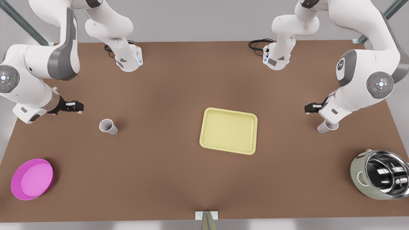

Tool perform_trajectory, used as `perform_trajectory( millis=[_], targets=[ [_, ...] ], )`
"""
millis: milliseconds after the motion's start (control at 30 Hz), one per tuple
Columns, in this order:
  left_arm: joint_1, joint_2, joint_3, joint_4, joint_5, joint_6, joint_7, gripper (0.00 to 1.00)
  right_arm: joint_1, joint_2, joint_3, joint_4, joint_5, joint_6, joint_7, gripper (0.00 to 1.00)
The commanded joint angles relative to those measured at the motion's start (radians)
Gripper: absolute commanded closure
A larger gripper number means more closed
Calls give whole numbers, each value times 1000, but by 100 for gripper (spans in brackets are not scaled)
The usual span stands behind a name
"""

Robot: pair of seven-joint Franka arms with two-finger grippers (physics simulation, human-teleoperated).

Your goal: Use both arms to respectively pick up the white IKEA cups from the middle-left and middle-right positions, then place the white IKEA cups onto the middle-middle tray, ensuring that the cups remain upright and do not tip over

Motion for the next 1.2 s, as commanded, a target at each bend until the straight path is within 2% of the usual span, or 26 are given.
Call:
perform_trajectory(
  millis=[0, 67, 100, 133, 167, 200, 267, 333, 433, 600, 900, 933, 1000, 1067, 1100, 1133, 1167],
  targets=[
    [0, 0, 0, 0, -5, 30, -30, 0, 0, -1, 0, -5, 4, 38, -37, 0],
    [5, 9, 34, -34, -1, 41, 105, 0, 1, 17, 0, -46, -1, 31, -30, 0],
    [6, 12, 84, -109, 4, 128, 151, 0, 1, 22, 0, -155, -11, 82, -28, 0],
    [10, 20, 136, -190, 2, 251, 178, 0, 0, 28, 0, -276, -17, 233, -27, 0],
    [25, 35, 172, -224, -1, 311, 246, 0, 0, 52, 0, -317, -16, 326, -25, 0],
    [69, 89, 209, -235, -1, 406, 372, 0, -17, 140, 0, -321, -16, 435, -27, 0],
    [102, 93, 250, -350, -2, 575, 419, 0, -32, 200, 0, -331, -5, 539, -33, 0],
    [102, 98, 291, -421, -27, 652, 421, 0, -49, 190, 0, -448, -7, 720, -40, 0],
    [134, 124, 322, -439, -44, 667, 424, 0, -95, 157, -2, -657, -7, 955, -42, 0],
    [201, 170, 344, -505, -76, 744, 458, 0, -114, 152, -2, -716, -5, 976, -42, 0],
    [204, 262, 348, -540, -136, 794, 459, 1, -131, 152, -2, -805, -7, 964, -42, 0],
    [200, 262, 348, -545, -136, 790, 458, 16, -131, 152, -2, -804, -7, 964, -42, 3],
    [198, 261, 348, -544, -136, 744, 461, 59, -131, 141, 0, -793, -7, 933, -62, 52],
    [195, 261, 347, -544, -139, 716, 458, 64, -128, 135, 2, -781, -8, 915, -62, 71],
    [194, 259, 347, -542, -139, 696, 458, 73, -126, 134, 8, -752, -8, 871, -62, 79],
    [194, 259, 347, -542, -139, 695, 458, 79, -124, 135, 9, -733, -8, 847, -62, 79],
    [194, 259, 345, -540, -139, 695, 459, 79, -120, 140, 9, -727, -10, 847, -73, 79]
  ],
)
